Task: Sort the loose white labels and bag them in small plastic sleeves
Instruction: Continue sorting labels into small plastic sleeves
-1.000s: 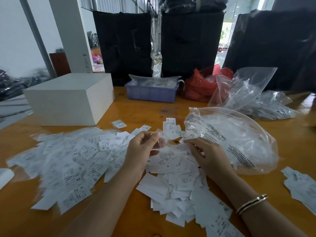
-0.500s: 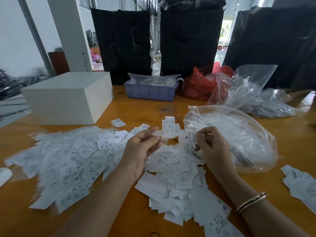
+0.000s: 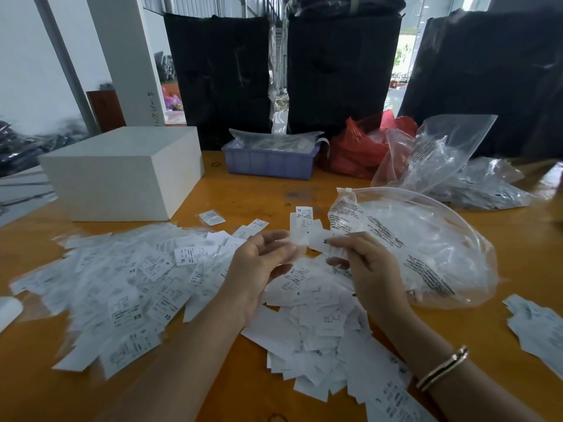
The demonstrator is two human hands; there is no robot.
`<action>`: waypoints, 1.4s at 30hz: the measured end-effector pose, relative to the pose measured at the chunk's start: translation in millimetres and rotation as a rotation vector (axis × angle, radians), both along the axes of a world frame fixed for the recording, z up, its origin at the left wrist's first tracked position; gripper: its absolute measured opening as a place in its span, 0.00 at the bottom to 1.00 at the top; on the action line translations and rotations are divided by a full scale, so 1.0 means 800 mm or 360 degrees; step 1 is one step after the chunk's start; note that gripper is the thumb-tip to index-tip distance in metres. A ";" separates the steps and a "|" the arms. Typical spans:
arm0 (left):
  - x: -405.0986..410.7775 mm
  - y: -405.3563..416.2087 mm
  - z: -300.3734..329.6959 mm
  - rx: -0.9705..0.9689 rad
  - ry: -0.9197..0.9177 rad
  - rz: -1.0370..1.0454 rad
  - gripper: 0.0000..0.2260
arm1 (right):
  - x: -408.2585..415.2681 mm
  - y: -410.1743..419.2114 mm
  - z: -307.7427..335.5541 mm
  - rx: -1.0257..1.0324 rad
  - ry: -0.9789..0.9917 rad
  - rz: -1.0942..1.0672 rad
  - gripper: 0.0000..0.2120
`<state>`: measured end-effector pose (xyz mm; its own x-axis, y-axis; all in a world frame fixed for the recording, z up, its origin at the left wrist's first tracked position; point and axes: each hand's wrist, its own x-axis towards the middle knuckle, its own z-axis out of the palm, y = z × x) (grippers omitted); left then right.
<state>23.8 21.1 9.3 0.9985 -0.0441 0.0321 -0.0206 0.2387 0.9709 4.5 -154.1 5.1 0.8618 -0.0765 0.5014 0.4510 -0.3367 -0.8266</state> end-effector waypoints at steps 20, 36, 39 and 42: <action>-0.004 -0.004 0.001 0.0223 0.0000 -0.0031 0.11 | 0.010 -0.006 -0.003 0.1047 0.0599 0.0271 0.19; -0.006 -0.006 -0.003 0.0364 0.0005 -0.0075 0.06 | 0.005 0.002 -0.001 0.1107 0.0522 0.0210 0.21; -0.007 -0.009 -0.003 0.0365 0.0032 -0.0089 0.06 | 0.003 0.005 -0.001 0.1076 0.0530 0.0237 0.20; -0.006 -0.009 -0.004 0.0327 0.0044 -0.0097 0.06 | 0.003 0.004 -0.002 0.1081 0.0542 0.0243 0.19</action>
